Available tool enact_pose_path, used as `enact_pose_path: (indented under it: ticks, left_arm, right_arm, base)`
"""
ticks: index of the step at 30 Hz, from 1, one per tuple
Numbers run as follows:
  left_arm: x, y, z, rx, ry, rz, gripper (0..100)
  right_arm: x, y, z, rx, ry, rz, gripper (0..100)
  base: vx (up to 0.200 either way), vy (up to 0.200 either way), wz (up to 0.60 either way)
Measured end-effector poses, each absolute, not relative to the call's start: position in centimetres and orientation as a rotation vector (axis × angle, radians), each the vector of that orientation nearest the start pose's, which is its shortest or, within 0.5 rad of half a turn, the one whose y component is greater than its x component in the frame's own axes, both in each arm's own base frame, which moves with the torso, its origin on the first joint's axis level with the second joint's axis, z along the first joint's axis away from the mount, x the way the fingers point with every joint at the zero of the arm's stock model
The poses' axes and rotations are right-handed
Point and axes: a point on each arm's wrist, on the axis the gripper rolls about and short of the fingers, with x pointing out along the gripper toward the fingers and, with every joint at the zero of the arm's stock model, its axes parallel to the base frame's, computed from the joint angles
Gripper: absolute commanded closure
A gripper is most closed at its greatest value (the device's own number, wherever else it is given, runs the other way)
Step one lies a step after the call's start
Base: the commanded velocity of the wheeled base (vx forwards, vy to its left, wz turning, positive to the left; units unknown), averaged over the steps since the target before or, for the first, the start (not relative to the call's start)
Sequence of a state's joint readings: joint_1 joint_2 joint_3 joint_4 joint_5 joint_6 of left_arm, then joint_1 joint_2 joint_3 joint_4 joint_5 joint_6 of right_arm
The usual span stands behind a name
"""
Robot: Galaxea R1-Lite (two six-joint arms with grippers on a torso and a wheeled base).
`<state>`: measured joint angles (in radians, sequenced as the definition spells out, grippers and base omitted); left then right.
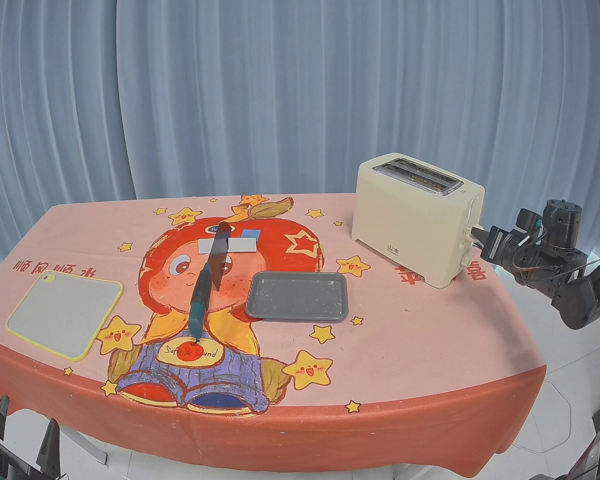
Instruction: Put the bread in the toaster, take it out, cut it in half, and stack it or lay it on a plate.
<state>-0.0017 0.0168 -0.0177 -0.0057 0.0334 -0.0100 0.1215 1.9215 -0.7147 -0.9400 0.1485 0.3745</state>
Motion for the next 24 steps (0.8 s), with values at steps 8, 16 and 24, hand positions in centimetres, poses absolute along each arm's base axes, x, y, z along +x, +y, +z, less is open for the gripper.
enact_pose_path:
  ticks: [8,16,24]
  left_arm:
    - [-2.28,0.08,8.13,-0.010,-0.007,0.032,0]
    - [-2.28,0.08,8.13,-0.010,-0.007,0.032,0]
    - [-2.28,0.08,8.13,-0.010,-0.007,0.032,0]
  right_arm:
    - [33.14,4.40,11.54,0.373,0.326,0.214,100]
    - [33.24,4.42,11.15,0.371,0.338,0.212,100]
    - [33.18,4.41,11.46,0.371,0.325,0.213,100]
  base:
    - [0.000,0.000,0.00]
    - [0.000,0.000,0.00]
    - [0.000,0.000,0.00]
